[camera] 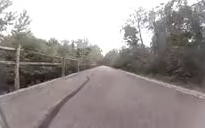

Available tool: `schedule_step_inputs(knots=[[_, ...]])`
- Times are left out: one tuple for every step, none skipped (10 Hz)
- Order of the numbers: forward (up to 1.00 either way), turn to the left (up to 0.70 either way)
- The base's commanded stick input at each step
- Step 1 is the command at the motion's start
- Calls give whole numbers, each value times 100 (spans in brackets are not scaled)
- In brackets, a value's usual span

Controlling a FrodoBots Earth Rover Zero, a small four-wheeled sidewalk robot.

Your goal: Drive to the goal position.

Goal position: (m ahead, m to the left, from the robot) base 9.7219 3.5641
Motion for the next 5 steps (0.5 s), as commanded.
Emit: schedule_step_inputs(knots=[[70,0],[70,-1],[70,-2],[70,-3],[70,-10]])
